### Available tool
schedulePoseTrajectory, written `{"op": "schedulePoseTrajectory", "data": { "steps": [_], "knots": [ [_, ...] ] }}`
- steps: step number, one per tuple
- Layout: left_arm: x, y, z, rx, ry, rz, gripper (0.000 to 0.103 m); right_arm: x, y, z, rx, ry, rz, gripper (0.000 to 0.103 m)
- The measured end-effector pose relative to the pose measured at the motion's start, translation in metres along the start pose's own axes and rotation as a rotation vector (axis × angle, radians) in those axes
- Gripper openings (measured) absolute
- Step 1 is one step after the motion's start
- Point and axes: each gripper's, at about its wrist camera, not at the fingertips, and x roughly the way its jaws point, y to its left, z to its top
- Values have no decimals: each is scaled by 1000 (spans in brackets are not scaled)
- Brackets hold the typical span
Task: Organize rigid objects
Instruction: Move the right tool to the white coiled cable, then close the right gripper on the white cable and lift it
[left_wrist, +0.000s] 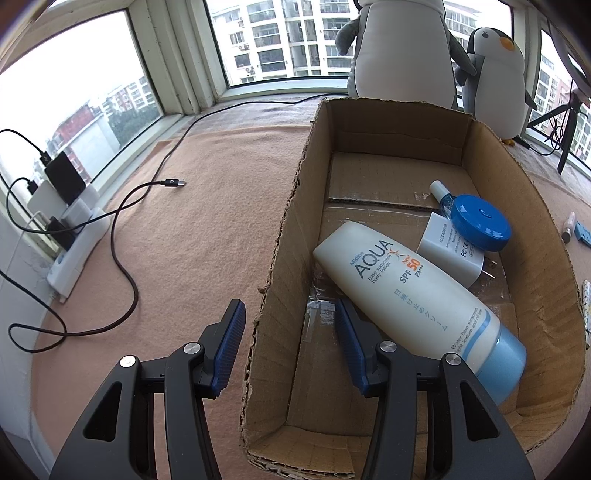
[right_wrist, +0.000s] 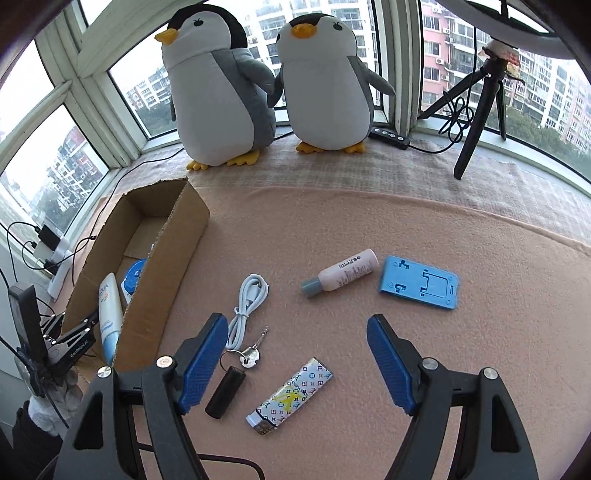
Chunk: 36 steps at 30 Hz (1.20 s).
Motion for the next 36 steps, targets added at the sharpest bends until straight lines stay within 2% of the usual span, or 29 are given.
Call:
{"op": "schedulePoseTrajectory", "data": {
  "steps": [4,10,12,14,17,26,36],
  "knots": [
    [0,0,0,-1,0,0,49,14,5,4,-3,30,28,72],
    [0,0,-1,-4,-1,-1,49,41,25,7,-53,92,37,51],
    [0,0,-1,-3,-1,-1,49,50,31,8,-64,115,34,40],
    [0,0,-1,-3,-1,-1,49,58,36,9,-74,134,32,36],
    [0,0,-1,-3,-1,-1,49,67,43,11,-98,148,20,32],
    [-1,0,-1,-7,-2,-5,49,87,53,16,-124,202,-22,27],
    [-1,1,-1,-9,-2,-6,50,97,67,17,-161,222,-39,23]
  ]
}}
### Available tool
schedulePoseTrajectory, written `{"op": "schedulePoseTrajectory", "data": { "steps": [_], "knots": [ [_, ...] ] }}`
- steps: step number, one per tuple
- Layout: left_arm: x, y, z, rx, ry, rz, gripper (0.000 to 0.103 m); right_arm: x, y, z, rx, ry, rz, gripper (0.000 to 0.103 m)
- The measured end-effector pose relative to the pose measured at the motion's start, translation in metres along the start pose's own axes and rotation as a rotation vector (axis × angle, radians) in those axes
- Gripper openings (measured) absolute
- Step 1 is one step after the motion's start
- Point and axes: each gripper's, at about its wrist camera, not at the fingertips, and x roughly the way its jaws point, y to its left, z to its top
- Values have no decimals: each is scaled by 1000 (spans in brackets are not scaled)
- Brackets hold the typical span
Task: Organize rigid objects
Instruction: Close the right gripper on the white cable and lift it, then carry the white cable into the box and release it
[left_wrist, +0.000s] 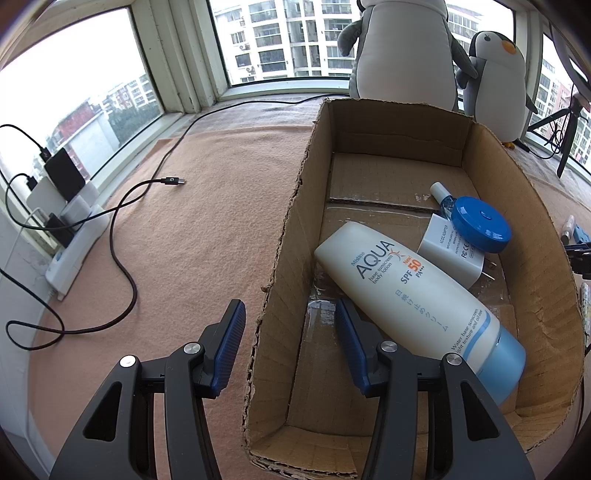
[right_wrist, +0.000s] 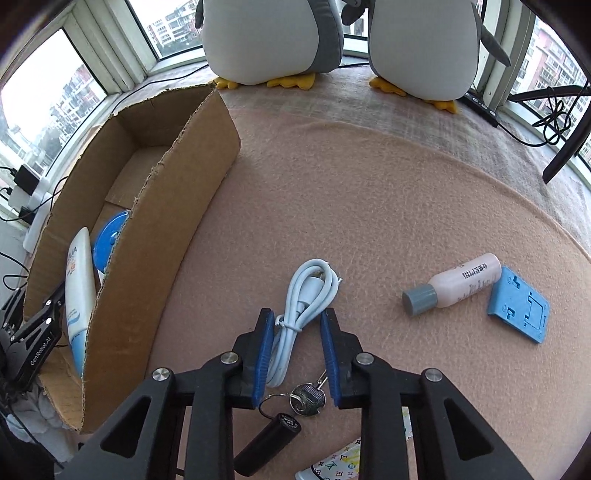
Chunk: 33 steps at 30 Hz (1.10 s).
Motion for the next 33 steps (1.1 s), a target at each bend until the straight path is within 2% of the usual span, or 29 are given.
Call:
{"op": "schedulePoseTrajectory", "data": {
  "steps": [9,19,26,33],
  "knots": [
    [0,0,0,-1,0,0,50,1,6,-1,-30,7,12,13],
    [0,0,0,-1,0,0,50,-9,0,-7,-4,-25,36,12],
    [0,0,0,-3,0,-2,50,-37,7,3,-16,-96,55,12],
    [0,0,0,-3,1,-3,50,-58,31,20,-46,-180,90,12]
  ]
}}
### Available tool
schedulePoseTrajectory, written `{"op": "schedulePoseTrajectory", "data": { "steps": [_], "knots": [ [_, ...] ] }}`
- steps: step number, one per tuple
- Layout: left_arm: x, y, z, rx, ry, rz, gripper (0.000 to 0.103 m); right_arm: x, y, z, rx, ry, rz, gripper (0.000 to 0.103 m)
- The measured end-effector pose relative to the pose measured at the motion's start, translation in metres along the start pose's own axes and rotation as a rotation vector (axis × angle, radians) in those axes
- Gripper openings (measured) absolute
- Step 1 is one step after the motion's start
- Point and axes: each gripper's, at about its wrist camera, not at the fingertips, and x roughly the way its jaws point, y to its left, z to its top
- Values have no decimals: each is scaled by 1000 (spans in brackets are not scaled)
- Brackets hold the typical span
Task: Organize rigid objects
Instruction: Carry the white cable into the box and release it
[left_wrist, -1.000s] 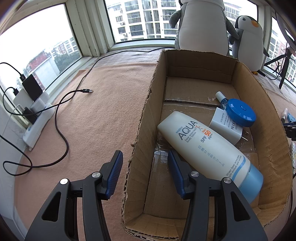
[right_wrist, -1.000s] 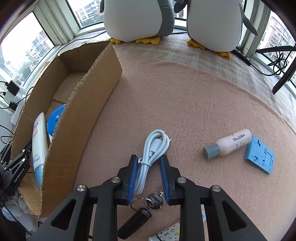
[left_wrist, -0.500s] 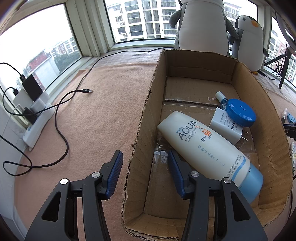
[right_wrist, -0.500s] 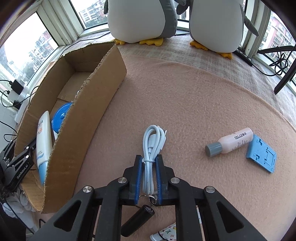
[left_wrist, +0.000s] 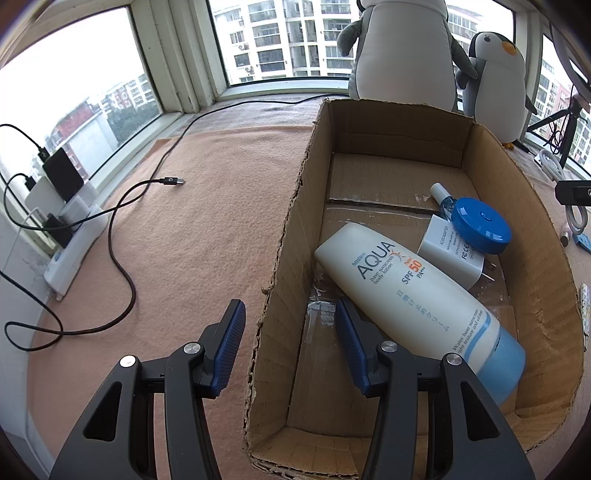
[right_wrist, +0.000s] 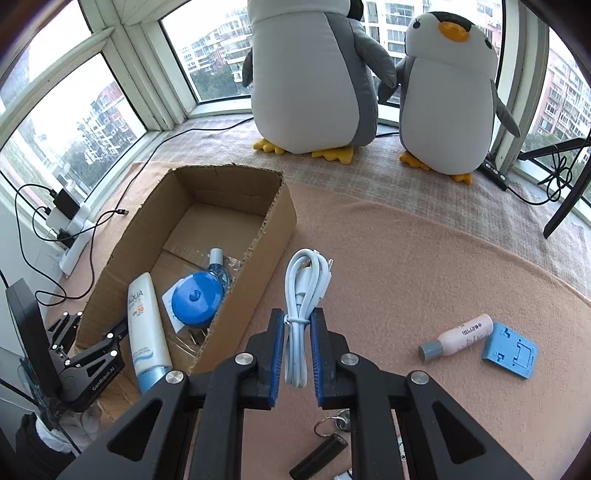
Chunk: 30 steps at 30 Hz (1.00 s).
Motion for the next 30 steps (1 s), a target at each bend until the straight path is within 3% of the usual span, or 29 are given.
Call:
{"op": "schedulePoseTrajectory", "data": {
  "steps": [16,30],
  "knots": [
    [0,-1,0,2,-1,1,50,20,58,41,-95,-47,33,12],
    [1,-1,0,2,-2,1,50,43,59,43,-101,-17,19,13]
  ]
}}
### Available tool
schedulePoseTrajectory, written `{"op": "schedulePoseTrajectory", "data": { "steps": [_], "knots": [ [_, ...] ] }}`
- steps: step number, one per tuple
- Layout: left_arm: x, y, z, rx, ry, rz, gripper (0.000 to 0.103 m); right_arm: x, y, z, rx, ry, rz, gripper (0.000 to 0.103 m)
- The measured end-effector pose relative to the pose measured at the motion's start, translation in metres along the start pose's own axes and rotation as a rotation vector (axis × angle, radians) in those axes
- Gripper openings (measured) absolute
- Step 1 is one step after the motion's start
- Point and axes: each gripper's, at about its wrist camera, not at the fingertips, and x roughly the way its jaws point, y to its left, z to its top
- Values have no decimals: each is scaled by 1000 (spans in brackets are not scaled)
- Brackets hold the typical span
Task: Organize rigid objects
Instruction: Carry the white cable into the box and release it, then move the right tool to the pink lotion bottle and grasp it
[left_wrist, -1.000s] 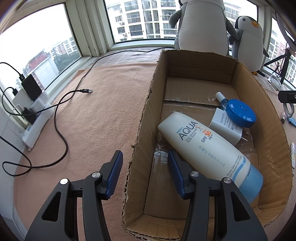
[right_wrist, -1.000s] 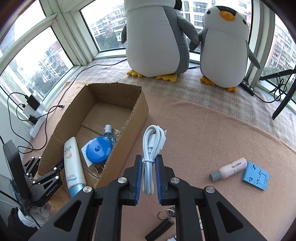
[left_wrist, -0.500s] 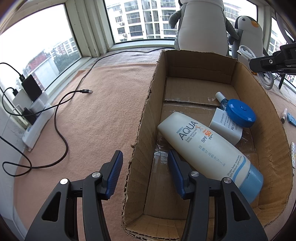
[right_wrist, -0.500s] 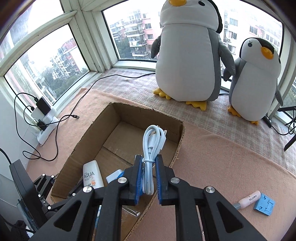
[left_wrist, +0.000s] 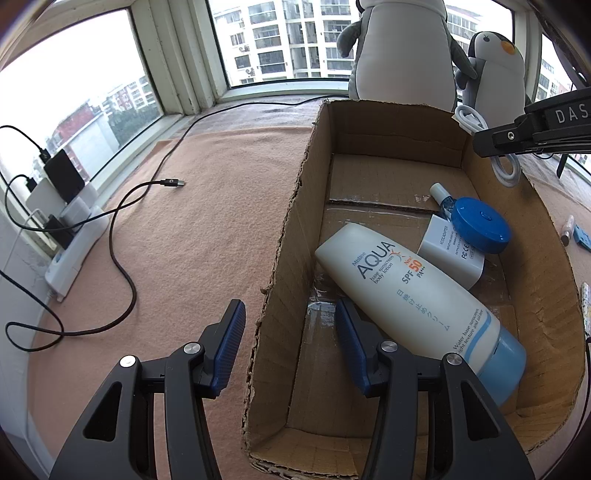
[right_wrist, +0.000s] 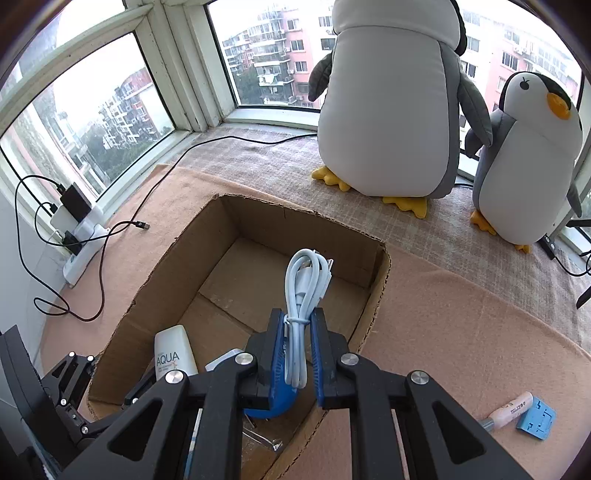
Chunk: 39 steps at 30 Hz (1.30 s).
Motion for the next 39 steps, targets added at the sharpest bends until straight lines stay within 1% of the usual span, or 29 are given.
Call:
{"op": "schedulePoseTrajectory", "data": {
  "steps": [5,7,8,9,10,11,12,18,25,31,36,39],
  "knots": [
    [0,1,0,1,0,1,50,0,0,0,2,-3,2,13],
    [0,0,0,0,0,1,50,-1,0,1,2,-11,14,14],
    [0,1,1,0,-1,1,50,-3,0,1,3,-17,16,17],
    [0,0,1,0,-1,1,50,-5,0,1,5,-22,17,30],
    [0,1,1,0,-1,1,50,-7,0,1,8,-31,18,39],
    [0,1,1,0,-1,1,50,-11,-1,1,11,-43,16,53],
    [0,1,1,-1,-1,1,50,-14,-1,1,13,-54,16,57],
    [0,2,1,2,-3,5,50,-27,-8,-6,32,-65,26,57],
    [1,1,1,7,-4,9,50,-47,-34,-22,104,-95,24,57],
    [1,1,1,10,-4,13,50,-71,-70,-41,154,-106,-3,57],
    [0,1,0,13,-5,16,50,-87,-107,-61,226,-96,-49,57],
    [0,1,0,16,-5,19,50,-89,-128,-74,265,-70,-71,57]
  ]
}}
